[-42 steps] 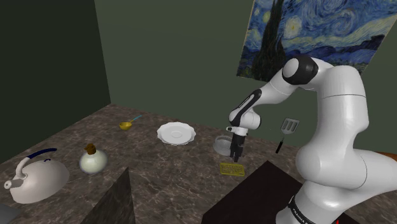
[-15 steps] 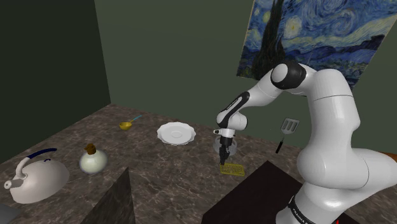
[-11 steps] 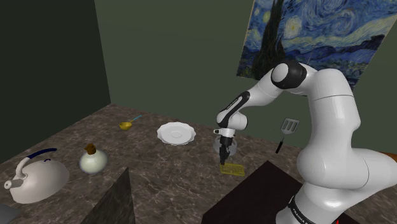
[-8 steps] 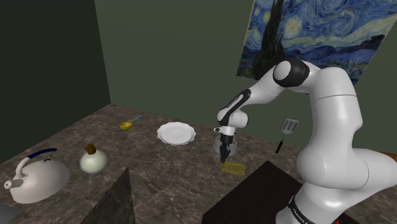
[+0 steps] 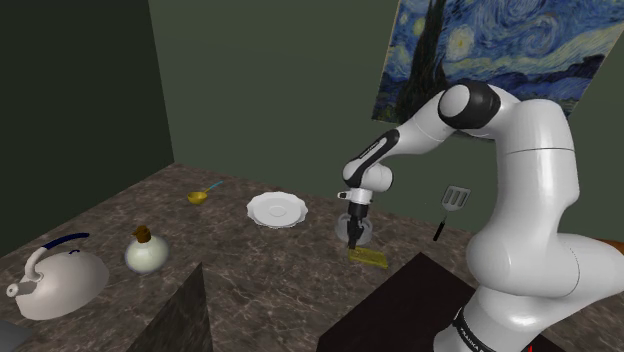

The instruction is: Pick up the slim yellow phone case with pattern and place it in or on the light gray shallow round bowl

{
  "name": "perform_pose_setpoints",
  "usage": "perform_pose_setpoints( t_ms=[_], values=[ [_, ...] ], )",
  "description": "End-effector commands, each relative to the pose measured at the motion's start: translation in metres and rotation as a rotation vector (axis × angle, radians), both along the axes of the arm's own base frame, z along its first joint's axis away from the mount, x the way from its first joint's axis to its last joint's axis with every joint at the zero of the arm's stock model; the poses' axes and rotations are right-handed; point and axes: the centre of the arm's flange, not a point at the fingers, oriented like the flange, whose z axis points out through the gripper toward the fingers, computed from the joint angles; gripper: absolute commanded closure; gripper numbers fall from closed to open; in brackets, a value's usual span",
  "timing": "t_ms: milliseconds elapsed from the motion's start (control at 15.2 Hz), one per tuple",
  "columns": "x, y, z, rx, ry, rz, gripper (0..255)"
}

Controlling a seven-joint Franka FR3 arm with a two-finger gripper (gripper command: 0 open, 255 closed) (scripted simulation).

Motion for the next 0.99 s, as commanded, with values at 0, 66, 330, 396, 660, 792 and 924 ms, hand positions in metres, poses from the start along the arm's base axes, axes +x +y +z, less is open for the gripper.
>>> perform_pose_setpoints(
  t_ms=[0,66,330,396,660,792,924],
  values=[
    [-0.001,-0.001,0.011,0.0,0.0,0.0,255],
    [-0.001,-0.001,0.016,0.0,0.0,0.0,255],
    [-0.001,-0.001,0.037,0.0,0.0,0.0,255],
    [-0.001,-0.001,0.043,0.0,0.0,0.0,255],
    [-0.001,-0.001,0.064,0.0,0.0,0.0,255],
    [-0.001,-0.001,0.074,0.0,0.0,0.0,255],
    [-0.001,-0.001,0.085,0.0,0.0,0.0,255]
  ],
)
